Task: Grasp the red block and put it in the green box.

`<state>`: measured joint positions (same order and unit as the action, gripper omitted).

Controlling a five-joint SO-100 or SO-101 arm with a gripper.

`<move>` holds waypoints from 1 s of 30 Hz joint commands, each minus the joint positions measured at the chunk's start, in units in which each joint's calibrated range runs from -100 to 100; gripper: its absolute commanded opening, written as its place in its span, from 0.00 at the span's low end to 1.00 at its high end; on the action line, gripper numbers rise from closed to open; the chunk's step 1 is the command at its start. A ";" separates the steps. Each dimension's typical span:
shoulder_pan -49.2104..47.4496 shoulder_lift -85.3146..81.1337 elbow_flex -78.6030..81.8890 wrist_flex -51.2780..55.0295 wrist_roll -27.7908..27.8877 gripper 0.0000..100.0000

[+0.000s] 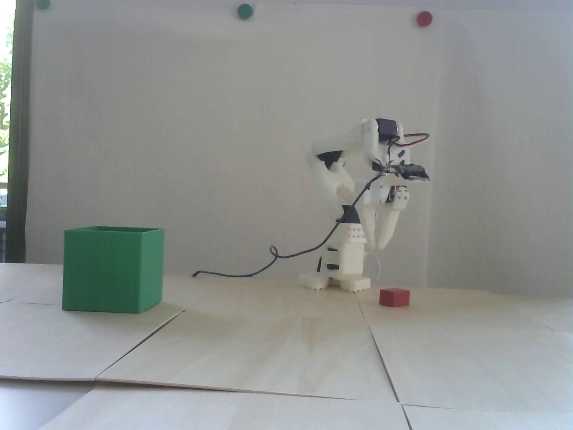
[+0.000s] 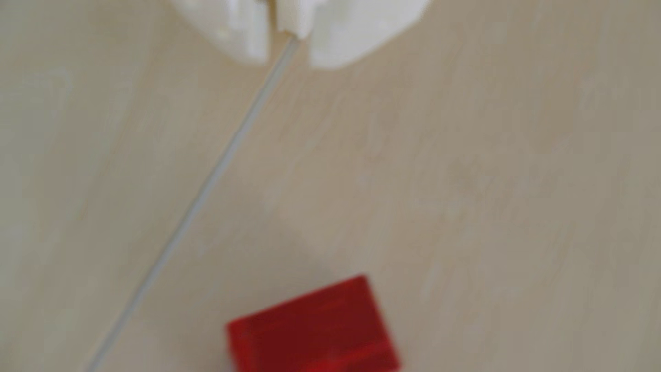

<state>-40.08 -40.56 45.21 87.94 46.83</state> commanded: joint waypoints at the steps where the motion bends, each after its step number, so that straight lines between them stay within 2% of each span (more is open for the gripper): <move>1: -5.96 0.33 -3.77 -2.10 -1.54 0.02; 10: -13.92 0.33 2.17 -3.11 -1.54 0.02; 21: -12.79 0.41 13.44 -19.81 -1.49 0.02; 30: -7.48 0.56 13.26 -25.46 -1.07 0.02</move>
<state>-48.87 -40.39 59.09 65.72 45.54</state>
